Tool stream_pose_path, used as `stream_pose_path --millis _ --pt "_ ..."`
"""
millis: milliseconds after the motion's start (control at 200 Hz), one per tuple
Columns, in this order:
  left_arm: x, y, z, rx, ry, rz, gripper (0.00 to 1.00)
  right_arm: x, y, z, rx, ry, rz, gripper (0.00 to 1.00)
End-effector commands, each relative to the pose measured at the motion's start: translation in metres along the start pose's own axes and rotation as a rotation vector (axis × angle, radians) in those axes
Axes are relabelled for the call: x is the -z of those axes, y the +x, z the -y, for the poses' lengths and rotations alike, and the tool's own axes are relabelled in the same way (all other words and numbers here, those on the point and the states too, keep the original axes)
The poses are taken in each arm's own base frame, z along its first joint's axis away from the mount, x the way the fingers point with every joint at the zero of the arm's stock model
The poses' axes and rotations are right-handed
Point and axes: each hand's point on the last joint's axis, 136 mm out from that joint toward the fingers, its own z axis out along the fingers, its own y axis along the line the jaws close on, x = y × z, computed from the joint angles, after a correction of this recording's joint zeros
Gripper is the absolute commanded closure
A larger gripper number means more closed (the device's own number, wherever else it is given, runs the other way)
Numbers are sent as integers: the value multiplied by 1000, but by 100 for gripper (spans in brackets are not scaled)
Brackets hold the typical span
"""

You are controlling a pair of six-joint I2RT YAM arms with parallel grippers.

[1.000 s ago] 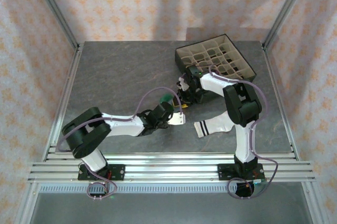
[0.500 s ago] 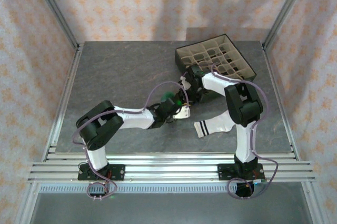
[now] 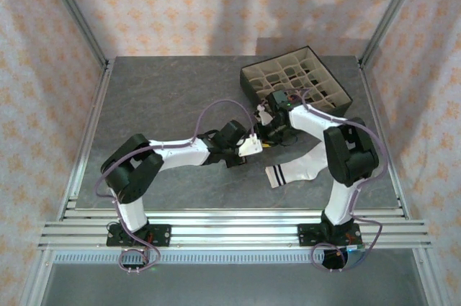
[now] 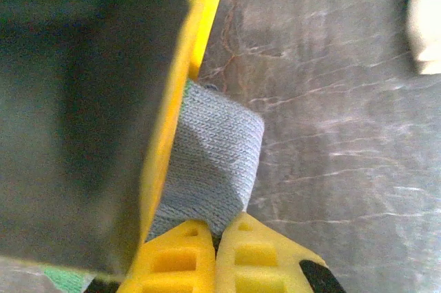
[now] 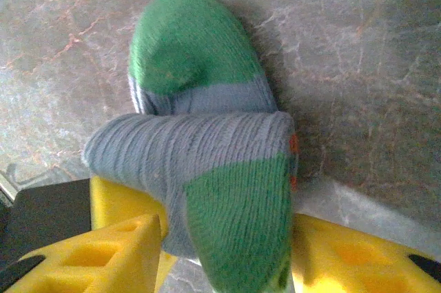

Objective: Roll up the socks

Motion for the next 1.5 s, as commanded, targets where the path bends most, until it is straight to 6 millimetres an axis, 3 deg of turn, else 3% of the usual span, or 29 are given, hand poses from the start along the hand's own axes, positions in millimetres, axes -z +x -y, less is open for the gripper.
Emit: stream_pose_path --millis 0,295,696,1066,1411,1496 --pt "2 30 16 156 115 -46 100 16 8 -21 24 -65 10 48" --pt "6 38 3 412 244 4 100 26 3 -22 37 -41 61 48" --pt "7 37 -31 797 479 140 100 36 -27 -43 139 -64 140 49" --pt "-13 74 -36 1017 522 65 100 -8 -51 -34 96 -70 139 49" --pt "-24 90 -29 1128 608 -1 100 -34 -67 -24 84 -57 110 49" --pt "-24 91 -32 1116 584 -2 94 -44 -65 -18 64 -41 72 52"
